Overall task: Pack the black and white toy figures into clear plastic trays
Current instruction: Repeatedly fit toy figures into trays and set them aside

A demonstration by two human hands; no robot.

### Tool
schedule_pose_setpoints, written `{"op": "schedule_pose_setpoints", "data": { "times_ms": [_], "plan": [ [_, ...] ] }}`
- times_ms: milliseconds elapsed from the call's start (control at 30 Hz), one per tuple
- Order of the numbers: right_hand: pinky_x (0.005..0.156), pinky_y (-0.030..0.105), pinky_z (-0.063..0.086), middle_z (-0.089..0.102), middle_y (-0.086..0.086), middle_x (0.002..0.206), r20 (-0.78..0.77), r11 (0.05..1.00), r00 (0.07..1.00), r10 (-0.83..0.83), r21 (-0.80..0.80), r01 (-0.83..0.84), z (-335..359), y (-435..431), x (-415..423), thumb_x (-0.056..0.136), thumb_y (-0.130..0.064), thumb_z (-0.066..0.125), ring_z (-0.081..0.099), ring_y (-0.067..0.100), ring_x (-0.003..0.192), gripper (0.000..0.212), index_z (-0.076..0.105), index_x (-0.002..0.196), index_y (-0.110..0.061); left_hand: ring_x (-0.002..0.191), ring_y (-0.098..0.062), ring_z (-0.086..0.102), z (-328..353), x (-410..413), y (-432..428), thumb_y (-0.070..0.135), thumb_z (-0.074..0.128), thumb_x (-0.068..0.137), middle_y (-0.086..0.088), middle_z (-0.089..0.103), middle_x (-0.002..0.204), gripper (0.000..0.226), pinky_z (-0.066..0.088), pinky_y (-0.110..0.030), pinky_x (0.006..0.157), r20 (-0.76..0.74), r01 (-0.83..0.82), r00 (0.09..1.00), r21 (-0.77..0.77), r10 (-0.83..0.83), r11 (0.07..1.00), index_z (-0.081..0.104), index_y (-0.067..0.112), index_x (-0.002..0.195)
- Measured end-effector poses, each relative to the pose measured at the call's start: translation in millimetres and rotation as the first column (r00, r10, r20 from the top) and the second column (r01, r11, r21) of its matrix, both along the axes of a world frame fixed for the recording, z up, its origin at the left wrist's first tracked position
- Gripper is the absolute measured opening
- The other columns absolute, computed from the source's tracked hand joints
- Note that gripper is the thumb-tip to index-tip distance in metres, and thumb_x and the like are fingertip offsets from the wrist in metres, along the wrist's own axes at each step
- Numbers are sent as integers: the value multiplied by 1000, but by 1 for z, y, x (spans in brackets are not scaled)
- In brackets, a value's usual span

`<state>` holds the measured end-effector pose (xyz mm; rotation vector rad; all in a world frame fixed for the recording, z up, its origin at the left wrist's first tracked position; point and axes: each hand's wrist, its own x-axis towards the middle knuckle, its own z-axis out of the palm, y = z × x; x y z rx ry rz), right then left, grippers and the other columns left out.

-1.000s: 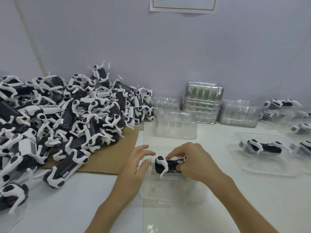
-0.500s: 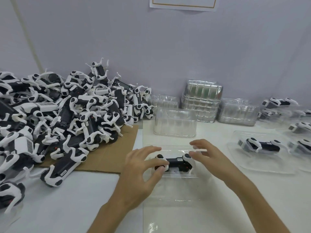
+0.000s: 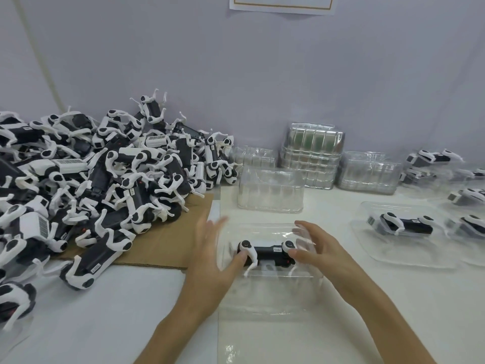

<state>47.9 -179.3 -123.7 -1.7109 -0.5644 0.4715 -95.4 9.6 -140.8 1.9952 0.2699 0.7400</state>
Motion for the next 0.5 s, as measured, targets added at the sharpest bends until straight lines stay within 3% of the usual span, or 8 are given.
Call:
{"op": "schedule_pose_setpoints", "data": {
  "times_ms": [67, 133, 200, 233, 300, 400, 433, 500],
  "plan": [
    [86, 17, 48, 57, -20, 135, 89, 998, 995, -50, 50, 45, 2, 1, -4, 76, -25, 82, 52, -5, 123, 66, 53, 133, -39, 131, 6, 35, 4, 0, 5, 48, 76, 74, 20, 26, 150, 81, 28, -20, 105, -54, -24, 999, -261, 10, 965, 31, 37, 141],
    [87, 8, 45, 61, -28, 128, 161, 988, 984, -69, 146, 45, 5, 1, -10, 67, -30, 84, 52, -13, 119, 70, 57, 130, -41, 117, 4, 52, 7, -2, 12, 41, 85, 71, 16, 43, 144, 87, 38, -27, 102, -65, 40, 994, -487, -82, 872, 37, 30, 143],
    [88, 3, 42, 60, -32, 127, 241, 982, 968, -62, 189, 15, 7, 2, -12, 66, -31, 86, 51, -16, 119, 72, 57, 131, -40, 104, -9, 67, 6, -1, 19, 30, 81, 70, 4, 67, 125, 73, 50, -31, 95, -23, 135, 982, -612, -189, 779, 52, 21, 136],
    [89, 6, 42, 58, -32, 130, 266, 984, 962, -67, 180, 19, 7, 3, -13, 69, -34, 86, 50, -15, 121, 71, 56, 133, -43, 99, -15, 70, 6, -2, 22, 26, 77, 70, -1, 72, 115, 65, 53, -30, 88, 1, 172, 975, -637, -222, 752, 57, 22, 131],
    [84, 11, 44, 51, -33, 134, 226, 990, 969, -96, 125, 69, 5, 7, -15, 71, -48, 82, 48, -14, 121, 73, 48, 136, -52, 102, -24, 70, 5, -2, 24, 21, 76, 70, -8, 71, 116, 60, 55, -31, 83, 52, 202, 975, -622, -218, 756, 60, 27, 127],
    [70, 17, 48, 59, -19, 125, -21, 997, 999, -33, 65, 35, 4, 9, -17, 67, -61, 81, 64, -4, 100, 78, 44, 135, -47, 109, -30, 66, 3, -1, 25, 18, 76, 70, -7, 65, 124, 66, 55, -40, 92, 130, 198, 980, -572, -150, 796, 57, 35, 131],
    [68, 20, 52, 65, -11, 119, -82, 997, 997, 1, 76, 5, 3, 9, -16, 68, -60, 82, 69, 3, 94, 76, 49, 133, -42, 109, -28, 66, 3, -1, 25, 18, 77, 70, -1, 66, 121, 66, 55, -38, 92, 146, 193, 980, -551, -134, 812, 57, 39, 129],
    [80, 34, 58, 69, -2, 114, -96, 994, 995, -3, 113, 14, 2, 8, -15, 65, -54, 80, 71, 16, 98, 75, 53, 132, -35, 106, -14, 66, 3, -1, 24, 23, 78, 67, 10, 65, 114, 66, 55, -26, 83, 147, 149, 985, -490, -88, 859, 57, 48, 125]
  ]
}}
